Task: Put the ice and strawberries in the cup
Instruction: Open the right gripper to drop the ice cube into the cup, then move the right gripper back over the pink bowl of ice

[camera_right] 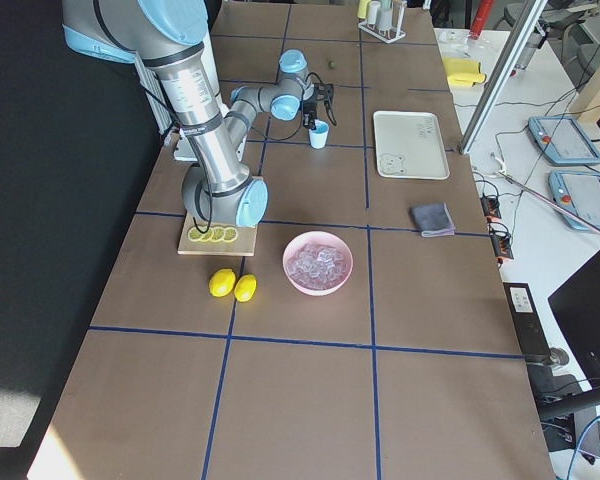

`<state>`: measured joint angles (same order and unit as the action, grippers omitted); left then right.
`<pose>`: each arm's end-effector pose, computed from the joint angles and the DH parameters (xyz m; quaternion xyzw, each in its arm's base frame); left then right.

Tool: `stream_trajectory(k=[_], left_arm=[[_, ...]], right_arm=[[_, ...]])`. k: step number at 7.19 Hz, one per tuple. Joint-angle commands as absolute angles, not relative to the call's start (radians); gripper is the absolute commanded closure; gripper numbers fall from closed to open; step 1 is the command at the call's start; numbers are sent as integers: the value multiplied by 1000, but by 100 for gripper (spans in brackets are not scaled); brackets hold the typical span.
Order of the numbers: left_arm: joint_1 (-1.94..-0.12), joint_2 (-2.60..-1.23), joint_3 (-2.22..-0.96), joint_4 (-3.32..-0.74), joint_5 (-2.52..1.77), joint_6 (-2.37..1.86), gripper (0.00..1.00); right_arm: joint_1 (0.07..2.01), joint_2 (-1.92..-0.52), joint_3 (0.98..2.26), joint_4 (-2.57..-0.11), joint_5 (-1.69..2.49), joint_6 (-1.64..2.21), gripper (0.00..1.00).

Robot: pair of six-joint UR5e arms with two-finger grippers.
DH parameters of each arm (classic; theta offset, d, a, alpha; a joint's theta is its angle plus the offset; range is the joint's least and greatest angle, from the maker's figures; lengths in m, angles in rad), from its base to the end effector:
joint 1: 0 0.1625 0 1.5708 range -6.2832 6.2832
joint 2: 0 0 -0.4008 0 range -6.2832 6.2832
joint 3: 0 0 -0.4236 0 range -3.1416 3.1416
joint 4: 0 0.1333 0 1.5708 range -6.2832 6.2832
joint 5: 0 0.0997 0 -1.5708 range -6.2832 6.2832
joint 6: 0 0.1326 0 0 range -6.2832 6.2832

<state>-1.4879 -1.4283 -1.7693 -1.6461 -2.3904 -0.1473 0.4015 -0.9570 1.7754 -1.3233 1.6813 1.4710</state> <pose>0.0032 -0.4781 0.6122 0.0141 0.4018 -0.0033 0.9156 -0.5831 -0.3765 0.1574 0.0797 -0.5032 0.1015 0.8544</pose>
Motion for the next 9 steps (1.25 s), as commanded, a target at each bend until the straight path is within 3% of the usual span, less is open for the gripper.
stream_trajectory(k=[1, 4, 9], left_arm=[[-1488, -1428, -1769, -1646, -2391, -147, 0], [-1486, -1428, -1769, -1646, -2390, -147, 0], [-1488, -1427, -1767, -1646, -2390, -147, 0]], right_arm=[[402, -956, 1775, -1324, 1681, 1471, 41], [422, -969, 1822, -1334, 1693, 1470, 40], [681, -1353, 2064, -1333, 1992, 1304, 31]])
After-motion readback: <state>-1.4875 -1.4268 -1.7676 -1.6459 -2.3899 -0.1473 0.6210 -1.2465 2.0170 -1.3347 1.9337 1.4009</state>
